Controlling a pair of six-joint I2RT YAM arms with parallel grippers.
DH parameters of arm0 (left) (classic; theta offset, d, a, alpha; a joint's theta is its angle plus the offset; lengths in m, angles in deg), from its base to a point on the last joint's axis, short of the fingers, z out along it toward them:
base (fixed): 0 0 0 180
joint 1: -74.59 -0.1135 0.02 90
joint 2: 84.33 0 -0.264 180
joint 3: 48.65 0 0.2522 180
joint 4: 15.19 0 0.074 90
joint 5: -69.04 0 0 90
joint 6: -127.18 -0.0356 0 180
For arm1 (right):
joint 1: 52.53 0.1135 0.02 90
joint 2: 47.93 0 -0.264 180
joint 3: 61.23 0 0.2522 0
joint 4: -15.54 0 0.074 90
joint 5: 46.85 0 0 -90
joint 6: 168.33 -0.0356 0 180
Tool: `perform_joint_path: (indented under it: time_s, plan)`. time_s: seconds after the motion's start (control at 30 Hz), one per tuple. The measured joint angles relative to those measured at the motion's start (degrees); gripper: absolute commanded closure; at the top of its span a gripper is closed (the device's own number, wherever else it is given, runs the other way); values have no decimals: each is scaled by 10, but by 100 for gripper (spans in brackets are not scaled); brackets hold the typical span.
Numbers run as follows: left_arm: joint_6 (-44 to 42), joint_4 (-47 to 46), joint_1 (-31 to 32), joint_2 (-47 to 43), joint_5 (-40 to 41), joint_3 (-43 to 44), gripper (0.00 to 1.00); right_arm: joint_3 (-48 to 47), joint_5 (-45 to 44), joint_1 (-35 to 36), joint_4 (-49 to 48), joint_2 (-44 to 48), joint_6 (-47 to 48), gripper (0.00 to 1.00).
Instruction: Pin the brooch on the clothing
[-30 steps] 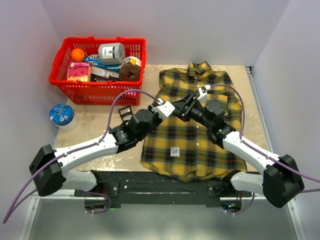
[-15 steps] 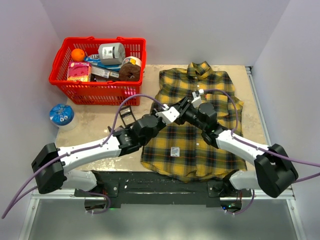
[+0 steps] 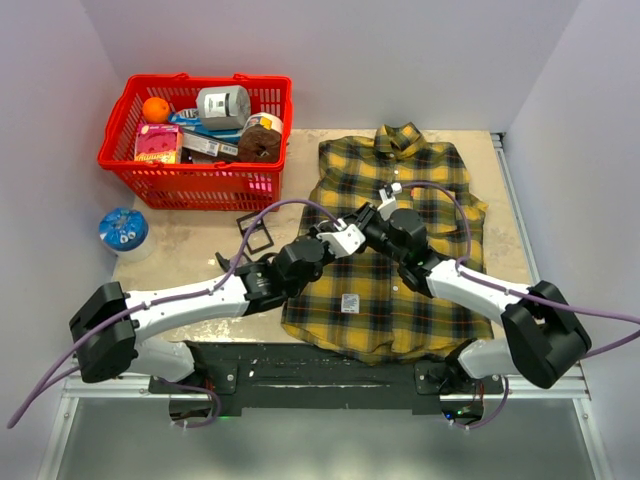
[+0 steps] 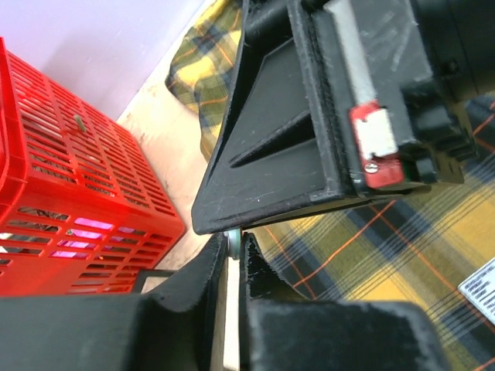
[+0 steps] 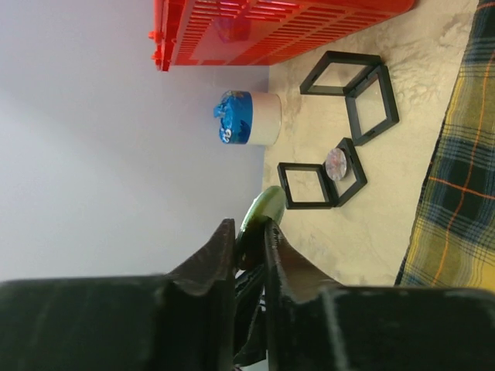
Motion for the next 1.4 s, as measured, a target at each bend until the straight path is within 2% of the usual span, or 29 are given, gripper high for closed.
perform_joint_path:
  time_s: [0.07,0.1,0.2,0.27,0.3,0.4,0.5,0.6,0.73,0.9,1.0,1.2,1.4]
  plan:
    - [-3,8,1,2,2,0,70,2,-2,2,2,-1,1,100]
    - [-3,9,2,2,1,0,60,4,-6,2,3,-2,1,100]
    - [6,9,5,1,-13,0,40,7,-14,2,3,-2,3,100]
    - [17,10,10,-1,-26,0,31,8,-18,2,0,-2,7,100]
    - [18,10,11,-3,-31,0,21,8,-21,2,0,-2,9,100]
    - [28,13,11,-23,-57,-1,10,11,-30,2,1,-1,22,100]
    - [43,15,-3,-69,-112,-3,6,13,-38,2,6,3,48,100]
    - [73,11,-56,-128,-194,-3,6,12,-42,0,24,21,94,100]
    - [126,-1,-180,-172,-324,3,8,-5,-38,-12,62,59,165,100]
    - [220,-23,-298,-140,-518,14,13,-16,5,-43,78,126,247,100]
    - [281,-57,-342,-104,-630,14,18,-25,40,-56,92,161,297,100]
    - [372,-113,-350,-42,-774,14,24,-65,127,-57,134,178,363,100]
    - [430,-178,-350,-34,-851,10,32,-82,212,-57,168,161,393,100]
